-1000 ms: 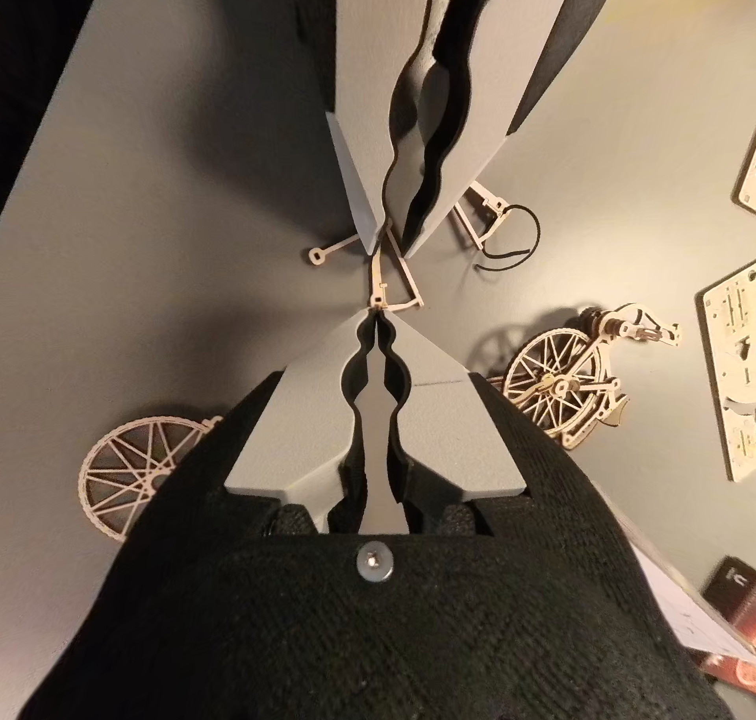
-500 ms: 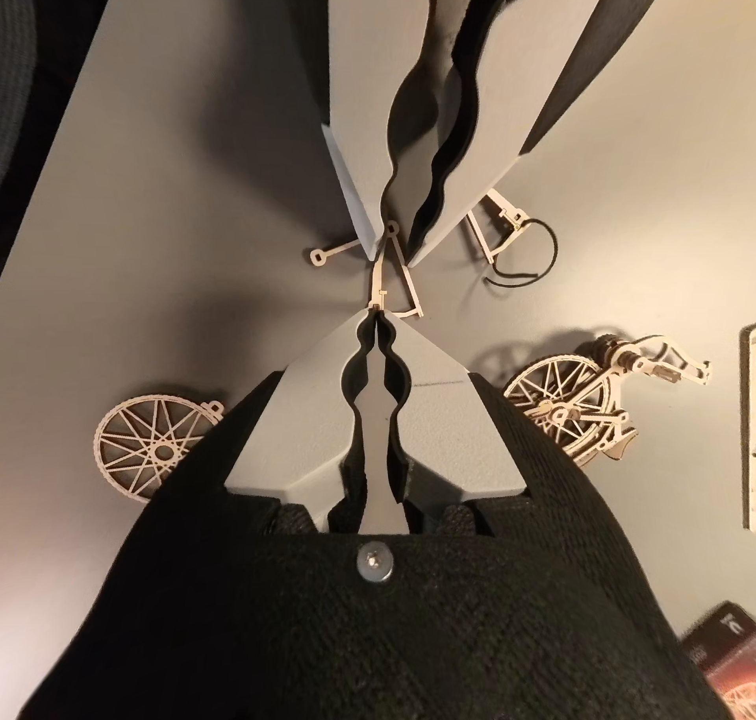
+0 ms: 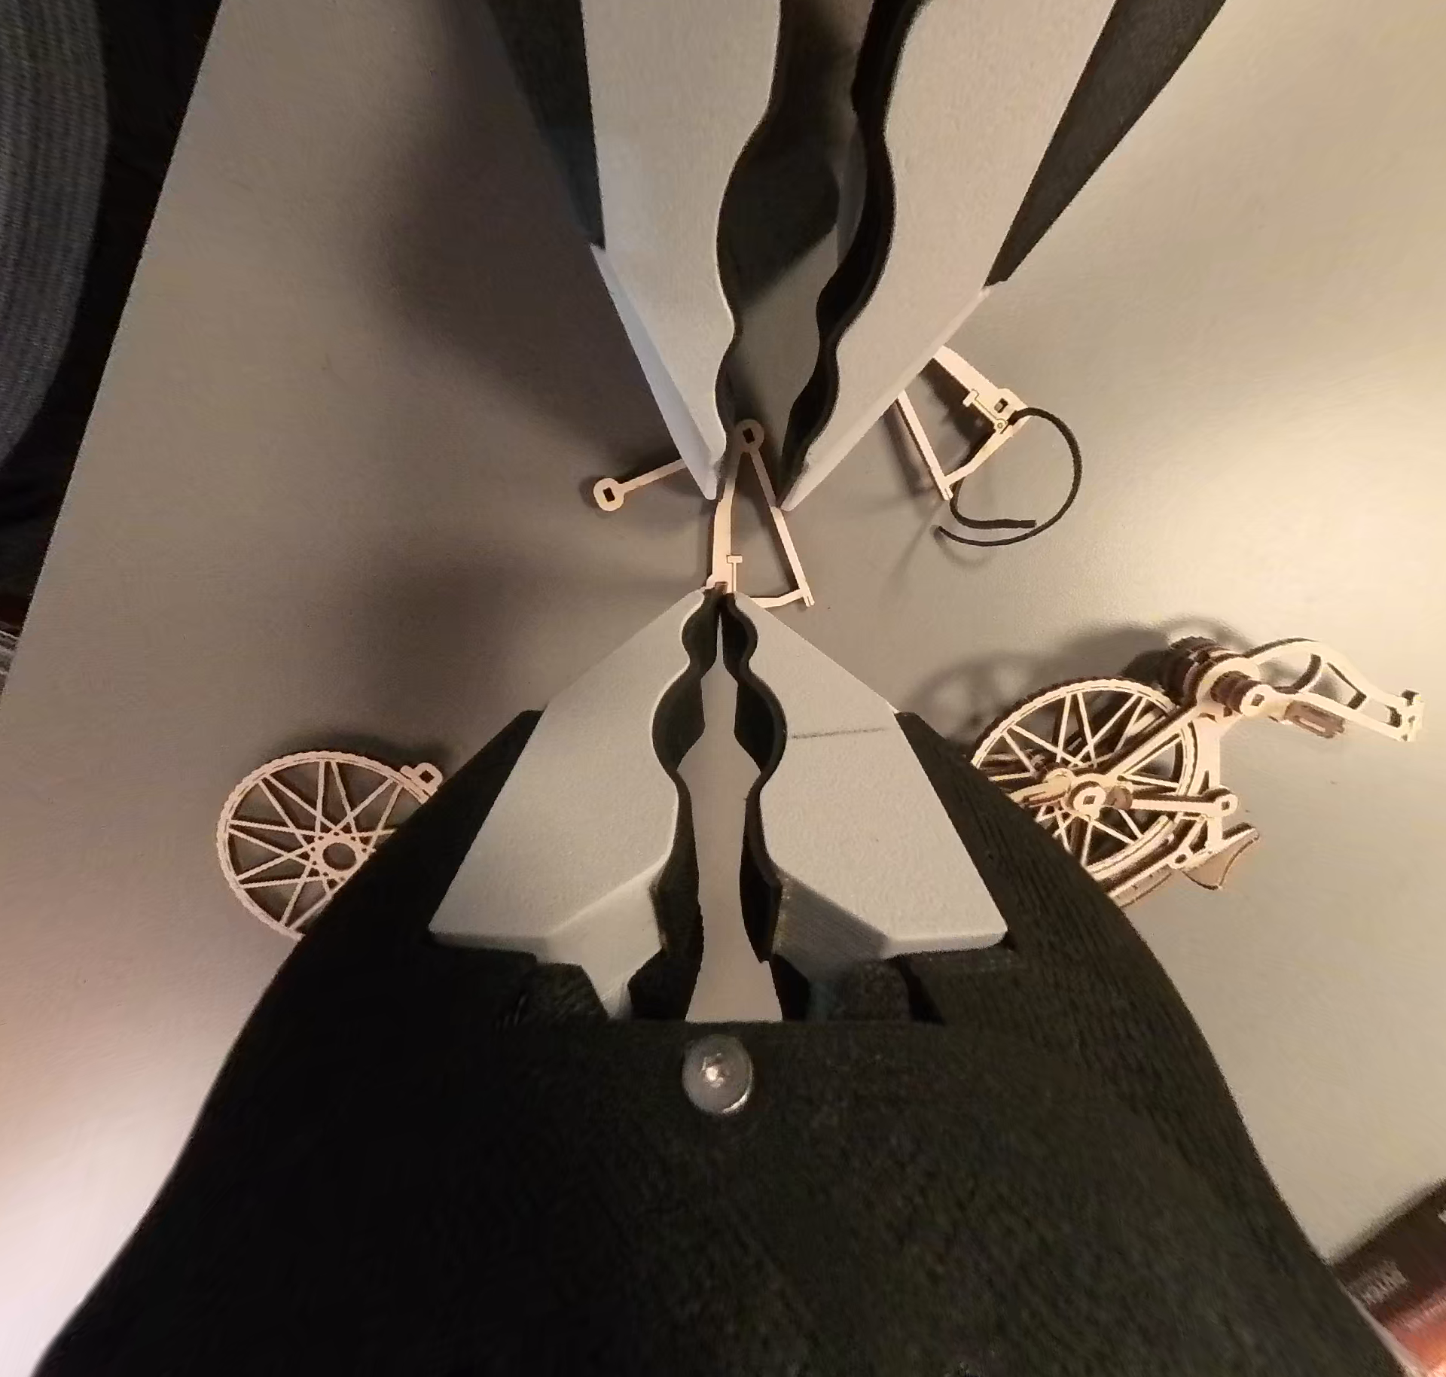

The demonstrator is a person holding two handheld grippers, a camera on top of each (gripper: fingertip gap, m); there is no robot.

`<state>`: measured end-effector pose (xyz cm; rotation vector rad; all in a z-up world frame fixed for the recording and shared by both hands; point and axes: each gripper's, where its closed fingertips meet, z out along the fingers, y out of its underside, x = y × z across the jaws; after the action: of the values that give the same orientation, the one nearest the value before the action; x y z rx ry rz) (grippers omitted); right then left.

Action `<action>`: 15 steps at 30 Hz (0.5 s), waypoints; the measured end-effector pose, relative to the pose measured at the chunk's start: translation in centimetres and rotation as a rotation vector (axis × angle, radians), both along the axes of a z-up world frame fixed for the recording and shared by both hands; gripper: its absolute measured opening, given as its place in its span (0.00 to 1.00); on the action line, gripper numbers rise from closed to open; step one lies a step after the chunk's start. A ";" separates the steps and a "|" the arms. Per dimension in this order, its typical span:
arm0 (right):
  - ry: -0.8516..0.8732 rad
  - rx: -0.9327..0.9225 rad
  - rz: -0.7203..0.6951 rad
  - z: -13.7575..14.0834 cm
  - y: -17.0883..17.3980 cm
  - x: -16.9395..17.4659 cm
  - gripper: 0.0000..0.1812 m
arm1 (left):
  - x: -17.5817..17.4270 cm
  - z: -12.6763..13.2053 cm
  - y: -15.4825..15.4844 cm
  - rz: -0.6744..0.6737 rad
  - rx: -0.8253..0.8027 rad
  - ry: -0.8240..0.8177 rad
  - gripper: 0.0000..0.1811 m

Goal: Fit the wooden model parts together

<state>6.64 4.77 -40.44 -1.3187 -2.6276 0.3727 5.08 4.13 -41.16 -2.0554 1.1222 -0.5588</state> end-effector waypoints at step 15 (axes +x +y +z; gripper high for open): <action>-0.045 -0.057 -0.059 0.0 0.1 0.0 0.00 | 0.0 0.0 0.0 0.004 -0.006 -0.004 0.07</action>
<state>6.60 4.83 -40.45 -1.4351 -2.6255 0.4168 5.06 4.18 -41.15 -2.0602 1.1154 -0.5643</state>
